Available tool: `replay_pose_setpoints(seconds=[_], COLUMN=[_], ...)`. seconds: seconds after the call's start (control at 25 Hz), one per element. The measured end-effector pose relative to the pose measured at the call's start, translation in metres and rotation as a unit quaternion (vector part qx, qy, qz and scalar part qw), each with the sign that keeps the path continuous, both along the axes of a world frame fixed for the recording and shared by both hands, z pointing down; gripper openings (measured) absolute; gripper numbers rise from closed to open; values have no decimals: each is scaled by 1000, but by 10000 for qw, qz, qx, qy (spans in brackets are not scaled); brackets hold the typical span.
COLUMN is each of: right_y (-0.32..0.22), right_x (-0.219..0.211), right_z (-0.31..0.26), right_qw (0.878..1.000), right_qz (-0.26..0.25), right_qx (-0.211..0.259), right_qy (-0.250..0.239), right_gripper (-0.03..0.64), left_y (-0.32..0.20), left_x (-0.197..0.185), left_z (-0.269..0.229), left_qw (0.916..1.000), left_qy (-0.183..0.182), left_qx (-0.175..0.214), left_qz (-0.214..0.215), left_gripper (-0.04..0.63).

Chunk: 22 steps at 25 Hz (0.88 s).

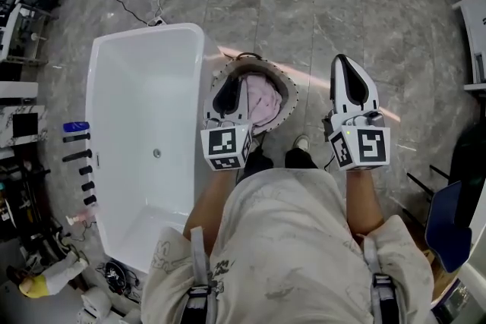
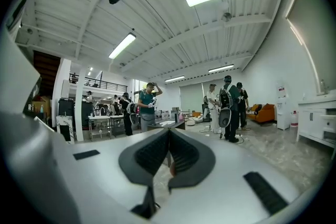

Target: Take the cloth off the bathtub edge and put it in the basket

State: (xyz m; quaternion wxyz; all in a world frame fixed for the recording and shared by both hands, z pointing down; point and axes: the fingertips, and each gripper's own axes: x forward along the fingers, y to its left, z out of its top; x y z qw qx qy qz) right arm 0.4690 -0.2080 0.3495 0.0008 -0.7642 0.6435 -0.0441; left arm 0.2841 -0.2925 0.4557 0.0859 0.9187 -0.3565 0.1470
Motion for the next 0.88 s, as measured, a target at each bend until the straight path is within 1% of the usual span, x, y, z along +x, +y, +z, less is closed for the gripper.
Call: replay_pose_setpoints(seconds=[0.08,0.16,0.32,0.44,0.64,0.76,0.88], right_y=[-5,-11,-32,-56,-90,-105,-116], right_x=[-5,-12,-39,-72,-144,-194,-247], right_z=[-5,-9,-15,-20,-26,-31,-33], right_qw=[9999,9996,9974,9926,9776,9649,9497], right_qz=[-116,-270,-698,-1198,-2086,-2609,-3119], right_qx=[44,88,161,207,266,300,284], right_qy=[8,8,-7,-35,-64,-74,-80], right_gripper=[-11,-11,-11,-11,-11,-11,-11], left_y=[0,-1,-5,-8,-1,8,22], left_x=[-11,-26,-67,-109,-188,-241,-291], left_z=[-28,-49,-73,-85,-108,-122,-132], left_qw=[9992,9971,9913,9834,9640,9469,9265], left_qy=[120,197,192,94,99,107,88], left_qx=[338,585,834,945,1068,1166,1250], left_qz=[-194,-439,-997,-1545,-2432,-2994,-3548], left_gripper=[80,51,18,6,3,3,3])
